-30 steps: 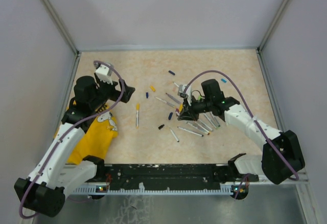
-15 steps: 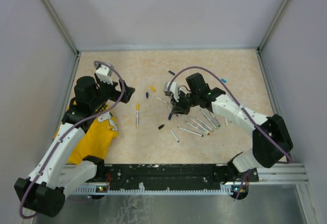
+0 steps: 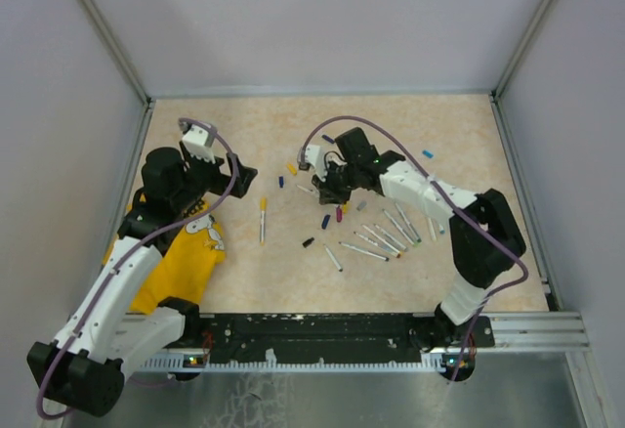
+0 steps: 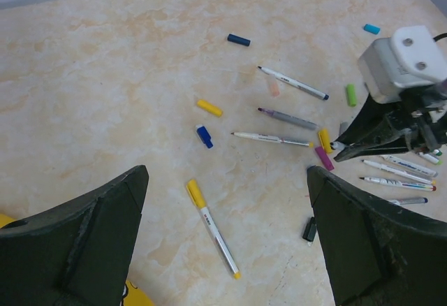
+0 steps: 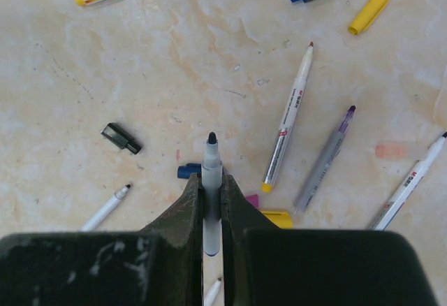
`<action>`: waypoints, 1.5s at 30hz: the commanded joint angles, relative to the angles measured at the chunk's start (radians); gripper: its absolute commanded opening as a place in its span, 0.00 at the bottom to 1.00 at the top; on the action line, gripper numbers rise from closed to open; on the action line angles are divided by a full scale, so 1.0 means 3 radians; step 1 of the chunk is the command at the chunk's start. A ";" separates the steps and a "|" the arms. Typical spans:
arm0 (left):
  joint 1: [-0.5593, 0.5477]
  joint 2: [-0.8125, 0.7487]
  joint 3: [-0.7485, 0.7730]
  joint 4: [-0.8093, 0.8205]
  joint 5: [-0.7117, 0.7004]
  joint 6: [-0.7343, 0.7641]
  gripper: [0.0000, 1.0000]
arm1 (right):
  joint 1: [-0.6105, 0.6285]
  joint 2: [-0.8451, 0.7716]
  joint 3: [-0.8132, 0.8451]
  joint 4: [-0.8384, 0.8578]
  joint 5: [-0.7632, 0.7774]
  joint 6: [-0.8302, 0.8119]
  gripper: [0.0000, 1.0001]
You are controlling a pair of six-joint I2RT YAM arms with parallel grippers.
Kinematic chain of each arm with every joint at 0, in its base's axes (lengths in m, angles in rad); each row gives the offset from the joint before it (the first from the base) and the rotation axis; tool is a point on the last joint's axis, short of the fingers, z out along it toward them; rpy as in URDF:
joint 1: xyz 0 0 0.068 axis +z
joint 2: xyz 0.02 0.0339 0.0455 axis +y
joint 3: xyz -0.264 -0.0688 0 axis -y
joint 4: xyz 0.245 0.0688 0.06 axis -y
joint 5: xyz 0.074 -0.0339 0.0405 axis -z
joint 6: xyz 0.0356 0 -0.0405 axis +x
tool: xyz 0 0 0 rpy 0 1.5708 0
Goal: Open the pen caps
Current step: Place the pen at the center of the board.
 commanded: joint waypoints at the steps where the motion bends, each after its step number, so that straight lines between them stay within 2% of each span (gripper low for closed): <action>1: 0.0018 -0.0065 -0.0038 0.0062 -0.0023 0.0049 1.00 | 0.0069 0.0278 0.0313 -0.0006 0.0169 0.0069 0.00; 13: 0.0018 -0.0048 -0.0072 0.0082 -0.0061 0.0063 1.00 | 0.0239 0.1099 0.1028 -0.0243 0.0536 0.0399 0.00; 20: 0.0018 -0.0132 -0.0083 0.0085 -0.0186 0.0075 1.00 | 0.0417 0.1311 0.1163 -0.0221 0.0573 0.0621 0.00; 28: 0.0018 -0.0187 -0.0102 0.0101 -0.0292 0.0091 1.00 | 0.0464 0.1662 0.1496 -0.0361 0.0957 0.0728 0.00; 31: 0.0018 -0.0184 -0.0100 0.0103 -0.0275 0.0091 1.00 | 0.0465 0.1664 0.1471 -0.0357 0.0989 0.0721 0.06; 34: 0.0018 -0.0187 -0.0105 0.0106 -0.0265 0.0087 1.00 | 0.0467 0.1637 0.1464 -0.0368 0.0980 0.0718 0.27; 36: 0.0018 -0.0189 -0.0110 0.0105 -0.0262 0.0090 1.00 | 0.0465 0.1600 0.1459 -0.0382 0.0970 0.0717 0.32; 39: 0.0018 -0.0208 -0.0130 0.0111 -0.0262 0.0094 1.00 | 0.0463 0.1493 0.1418 -0.0372 0.0949 0.0716 0.36; 45: 0.0018 -0.0290 -0.0164 0.0131 -0.0282 0.0088 1.00 | 0.0463 0.1082 0.1190 -0.0308 0.0902 0.0660 0.36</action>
